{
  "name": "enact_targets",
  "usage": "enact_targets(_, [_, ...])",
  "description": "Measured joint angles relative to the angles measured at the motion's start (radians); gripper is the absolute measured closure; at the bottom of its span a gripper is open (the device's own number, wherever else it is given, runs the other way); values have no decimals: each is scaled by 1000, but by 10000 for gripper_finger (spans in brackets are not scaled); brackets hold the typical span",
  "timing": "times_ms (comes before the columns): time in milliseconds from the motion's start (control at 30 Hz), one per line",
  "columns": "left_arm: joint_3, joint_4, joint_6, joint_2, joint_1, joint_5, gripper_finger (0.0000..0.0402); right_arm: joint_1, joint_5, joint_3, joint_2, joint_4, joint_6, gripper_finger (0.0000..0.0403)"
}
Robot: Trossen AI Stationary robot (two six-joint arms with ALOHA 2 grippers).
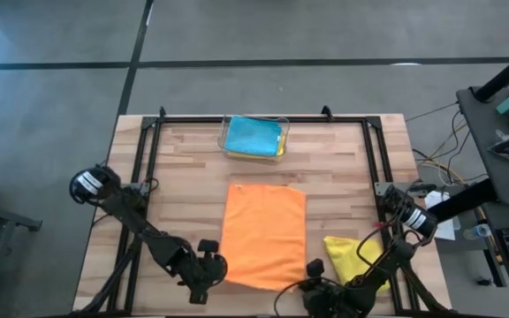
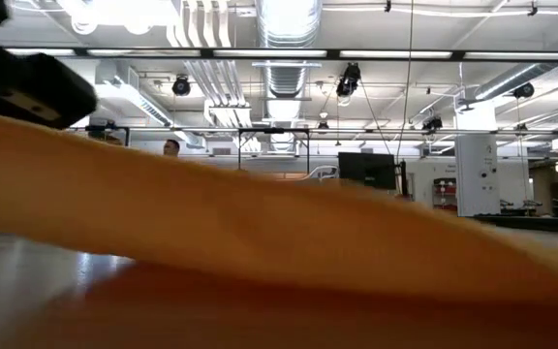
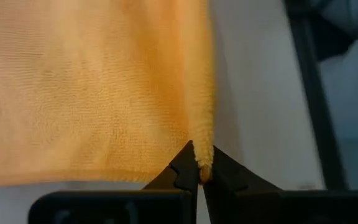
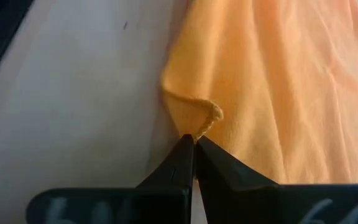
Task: Fold microfiber towels
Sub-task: Fold the orange microfiber cloth
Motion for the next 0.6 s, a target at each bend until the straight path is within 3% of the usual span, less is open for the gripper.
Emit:
enact_targets(333, [0,-1,15,-5,-16,10,402,3,4,9,-7,11,29,394])
enact_targets(600, [2,-1,51,-102,0,-48,401,2,188,34,-93,-14,-10,394])
